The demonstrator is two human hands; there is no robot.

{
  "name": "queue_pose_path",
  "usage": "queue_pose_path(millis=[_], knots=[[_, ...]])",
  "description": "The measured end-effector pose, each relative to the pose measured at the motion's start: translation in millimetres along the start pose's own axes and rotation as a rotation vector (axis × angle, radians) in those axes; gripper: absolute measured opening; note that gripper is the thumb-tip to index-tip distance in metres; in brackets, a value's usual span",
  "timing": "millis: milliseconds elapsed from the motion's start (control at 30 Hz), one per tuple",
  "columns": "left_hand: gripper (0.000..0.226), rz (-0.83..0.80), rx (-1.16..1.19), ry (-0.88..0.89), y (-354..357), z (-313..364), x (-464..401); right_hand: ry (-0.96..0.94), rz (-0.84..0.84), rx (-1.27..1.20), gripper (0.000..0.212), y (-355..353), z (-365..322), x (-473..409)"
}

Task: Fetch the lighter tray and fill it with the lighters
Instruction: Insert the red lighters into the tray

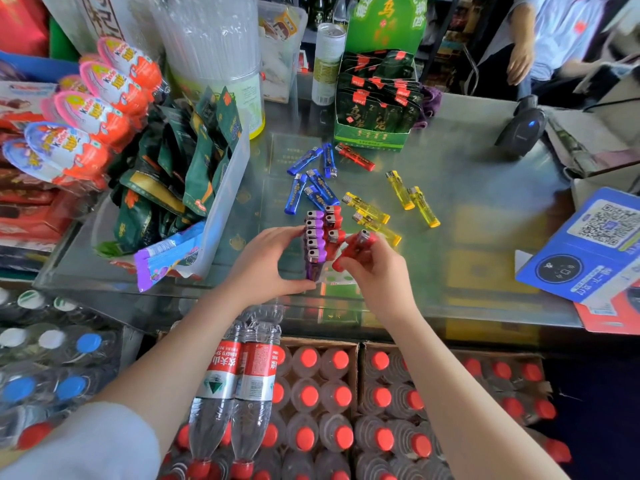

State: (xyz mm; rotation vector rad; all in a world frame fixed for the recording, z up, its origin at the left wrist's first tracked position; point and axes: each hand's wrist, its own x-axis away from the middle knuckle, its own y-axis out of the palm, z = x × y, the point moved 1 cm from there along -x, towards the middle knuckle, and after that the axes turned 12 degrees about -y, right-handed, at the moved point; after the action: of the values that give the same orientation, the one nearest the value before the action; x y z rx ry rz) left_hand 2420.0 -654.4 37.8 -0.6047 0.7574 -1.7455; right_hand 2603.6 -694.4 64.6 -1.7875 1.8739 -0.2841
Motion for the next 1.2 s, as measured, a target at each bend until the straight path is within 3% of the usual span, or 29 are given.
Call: queue_pose_path(millis=[233, 467, 700, 833, 933, 1067, 1200], knots=[[0.078, -0.008, 0.012, 0.003, -2.9, 4.0, 2.9, -0.112, -0.053, 0.135, 0.01, 7.8, -5.2, 1.3], [0.076, -0.013, 0.008, -0.004, -3.1, 4.8, 4.0, -0.173, -0.065, 0.24, 0.032, 9.8, -5.8, 4.0], [0.078, -0.019, 0.025, -0.003, 0.8, -0.6, 0.9, -0.209, -0.192, 0.398, 0.021, 12.0, 2.8, -3.5], [0.078, -0.01, 0.025, -0.01, 3.7, -6.1, -2.0, -0.144, -0.205, 0.496, 0.027, 6.2, 2.9, -6.5], [0.077, -0.008, 0.029, -0.025, 3.7, -4.7, -1.5, -0.151, -0.26, 0.431, 0.023, -14.2, 7.7, -17.6], [0.077, -0.015, 0.047, -0.042, 5.2, -3.9, -1.8, -0.172, -0.096, 0.319, 0.007, -26.4, 16.9, -44.6], [0.074, -0.002, 0.062, -0.021, 4.3, -0.5, -0.3, -0.063, -0.014, 0.289, 0.019, -14.8, 30.5, -88.5]])
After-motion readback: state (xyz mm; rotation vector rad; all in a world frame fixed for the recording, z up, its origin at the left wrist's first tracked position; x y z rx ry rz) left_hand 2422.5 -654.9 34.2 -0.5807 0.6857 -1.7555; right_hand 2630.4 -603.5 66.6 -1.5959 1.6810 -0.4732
